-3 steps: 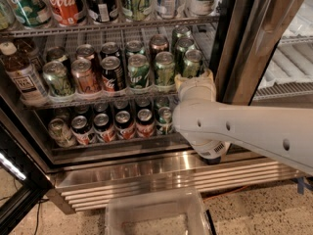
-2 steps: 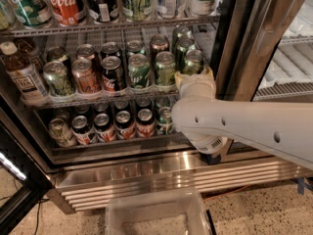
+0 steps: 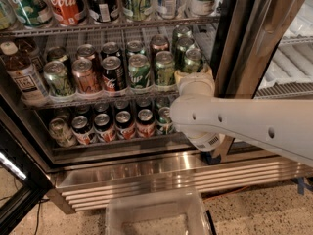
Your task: Pick green can from middle shelf of fridge
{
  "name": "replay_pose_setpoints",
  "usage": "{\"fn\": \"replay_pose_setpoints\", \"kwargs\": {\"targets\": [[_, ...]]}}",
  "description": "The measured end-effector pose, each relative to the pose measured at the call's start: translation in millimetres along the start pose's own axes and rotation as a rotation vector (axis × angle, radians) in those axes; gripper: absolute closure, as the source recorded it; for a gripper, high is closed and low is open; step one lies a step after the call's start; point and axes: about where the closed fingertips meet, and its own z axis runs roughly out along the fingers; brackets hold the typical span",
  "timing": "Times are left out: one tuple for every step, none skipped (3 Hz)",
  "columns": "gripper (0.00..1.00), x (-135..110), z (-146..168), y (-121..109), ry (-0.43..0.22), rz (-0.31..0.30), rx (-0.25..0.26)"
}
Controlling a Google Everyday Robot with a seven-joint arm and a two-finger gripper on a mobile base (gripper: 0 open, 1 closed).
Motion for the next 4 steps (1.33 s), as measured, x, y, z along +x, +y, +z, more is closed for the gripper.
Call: {"fn": "replay_pose_setpoints", "kwargs": {"targets": [[0.37,-1,4,1,-0.003,-0.004,0.004],[0.4,-2,8,3,-0.005,-0.009,0.005],[0.39,-3,11,4,-0.005,-0.01,0.005],[0.32,-3,15,4,-0.005,-0.008,0.007]]}}
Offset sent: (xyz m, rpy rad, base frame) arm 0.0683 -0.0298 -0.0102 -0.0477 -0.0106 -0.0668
